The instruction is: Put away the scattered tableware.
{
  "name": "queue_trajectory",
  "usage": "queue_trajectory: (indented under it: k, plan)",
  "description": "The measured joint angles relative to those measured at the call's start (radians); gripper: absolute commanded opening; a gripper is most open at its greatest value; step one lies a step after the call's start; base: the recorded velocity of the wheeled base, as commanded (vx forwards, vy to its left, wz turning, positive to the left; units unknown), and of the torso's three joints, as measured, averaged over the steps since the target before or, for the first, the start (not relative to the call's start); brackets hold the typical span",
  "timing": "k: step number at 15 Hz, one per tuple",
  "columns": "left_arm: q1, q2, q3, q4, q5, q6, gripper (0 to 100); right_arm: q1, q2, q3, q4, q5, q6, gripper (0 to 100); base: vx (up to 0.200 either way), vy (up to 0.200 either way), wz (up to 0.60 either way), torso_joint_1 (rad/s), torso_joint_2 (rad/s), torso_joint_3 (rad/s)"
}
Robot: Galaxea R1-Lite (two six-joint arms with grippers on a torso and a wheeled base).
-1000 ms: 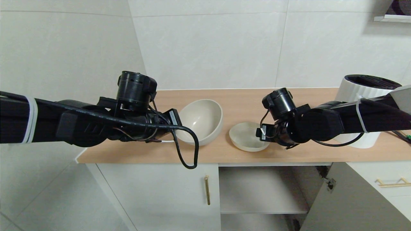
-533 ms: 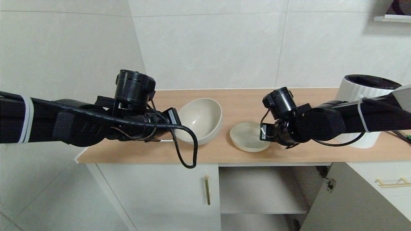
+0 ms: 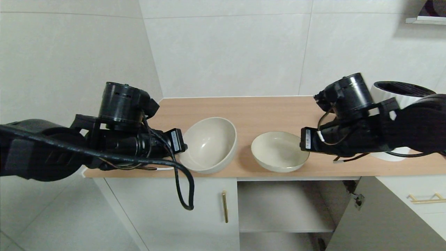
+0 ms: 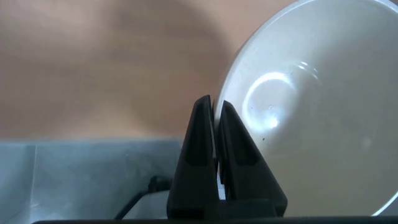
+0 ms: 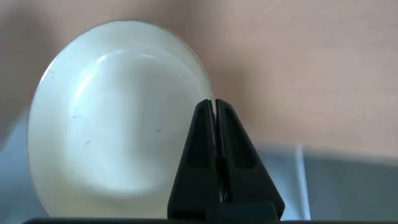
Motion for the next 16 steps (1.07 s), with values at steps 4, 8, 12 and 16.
queue_trajectory:
  k: [4, 8, 12, 16]
  plan:
    - [-0.002, -0.12, 0.12, 0.0, -0.043, 0.064, 0, -0.006, -0.161, 0.143, 0.027, 0.1, -0.061, 0, 0.0, 0.0, 0.0, 0.0, 0.0, 0.0]
    - [-0.004, -0.149, 0.148, -0.001, -0.043, 0.066, 0, -0.007, -0.195, 0.17, 0.021, 0.098, -0.061, 0, 0.0, 0.0, 0.0, 0.0, 0.0, 0.0]
    - [-0.004, -0.145, 0.15, -0.002, -0.041, 0.065, 0, -0.009, -0.199, 0.177, 0.021, 0.093, -0.064, 0, -0.2, 0.0, 0.0, 0.01, 0.0, 0.0]
    - [-0.006, -0.145, 0.151, -0.001, -0.043, 0.068, 0, -0.008, -0.192, 0.179, 0.021, 0.091, -0.063, 0, 0.0, 0.0, 0.0, 0.0, 0.0, 0.0]
